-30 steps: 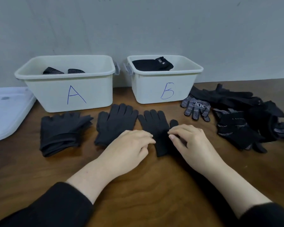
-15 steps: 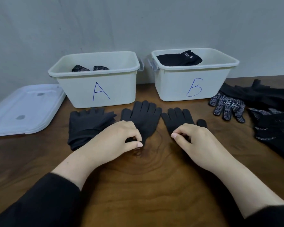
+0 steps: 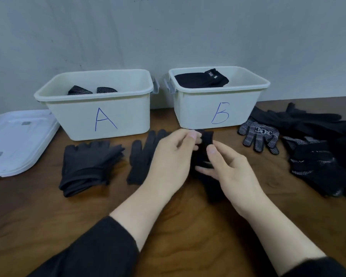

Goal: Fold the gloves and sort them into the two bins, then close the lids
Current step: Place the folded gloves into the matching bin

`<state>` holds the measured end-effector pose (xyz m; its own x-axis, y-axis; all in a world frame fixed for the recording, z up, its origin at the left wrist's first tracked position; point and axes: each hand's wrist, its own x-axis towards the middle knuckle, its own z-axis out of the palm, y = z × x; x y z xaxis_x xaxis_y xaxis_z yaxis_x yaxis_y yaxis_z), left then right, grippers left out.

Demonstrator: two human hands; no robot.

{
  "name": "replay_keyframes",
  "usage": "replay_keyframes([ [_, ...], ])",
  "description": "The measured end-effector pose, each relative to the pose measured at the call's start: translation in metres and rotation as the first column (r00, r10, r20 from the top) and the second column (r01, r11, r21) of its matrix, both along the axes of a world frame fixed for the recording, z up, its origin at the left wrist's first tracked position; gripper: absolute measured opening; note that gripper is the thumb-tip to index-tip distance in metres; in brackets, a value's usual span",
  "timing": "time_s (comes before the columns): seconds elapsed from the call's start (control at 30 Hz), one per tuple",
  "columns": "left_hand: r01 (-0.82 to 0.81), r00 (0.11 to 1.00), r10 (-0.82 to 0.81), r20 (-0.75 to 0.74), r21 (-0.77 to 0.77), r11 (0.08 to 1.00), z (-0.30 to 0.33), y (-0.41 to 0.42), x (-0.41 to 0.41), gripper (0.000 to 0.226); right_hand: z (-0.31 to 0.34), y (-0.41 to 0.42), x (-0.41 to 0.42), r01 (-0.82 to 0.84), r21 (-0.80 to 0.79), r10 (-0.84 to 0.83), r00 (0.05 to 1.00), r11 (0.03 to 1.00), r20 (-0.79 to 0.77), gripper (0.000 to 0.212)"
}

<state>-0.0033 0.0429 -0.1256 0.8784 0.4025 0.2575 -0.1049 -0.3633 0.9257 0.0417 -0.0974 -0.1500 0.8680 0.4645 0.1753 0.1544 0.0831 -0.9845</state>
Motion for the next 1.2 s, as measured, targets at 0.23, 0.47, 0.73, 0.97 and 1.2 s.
replay_keyframes([
  [0.23, -0.114, 0.977, 0.087, 0.194, 0.136, 0.984, -0.024, 0.002, -0.010, 0.027, 0.018, -0.016, 0.020, 0.373, -0.006, -0.373, 0.926, 0.928, -0.063, 0.027],
  [0.47, -0.008, 0.998, 0.021, -0.066, 0.196, 0.981, -0.036, 0.012, 0.004, 0.027, 0.042, -0.019, 0.045, 0.307, -0.564, -0.244, 0.952, 0.766, 0.186, 0.020],
  [0.73, 0.002, 0.990, 0.028, -0.138, 0.213, 0.977, -0.039, 0.015, 0.007, 0.030, 0.005, -0.030, 0.062, 0.358, -0.839, -0.134, 0.933, 0.411, 0.333, 0.043],
  [0.97, 0.004, 0.989, 0.026, -0.144, 0.200, 0.980, -0.040, 0.016, 0.007, 0.028, 0.001, -0.029, 0.069, 0.374, -0.855, -0.089, 0.926, 0.358, 0.367, 0.034],
  [1.2, 0.002, 0.990, 0.031, -0.136, 0.231, 0.973, -0.041, 0.016, 0.010, 0.031, 0.005, -0.039, 0.060, 0.358, -0.899, -0.063, 0.933, 0.253, 0.354, 0.036],
])
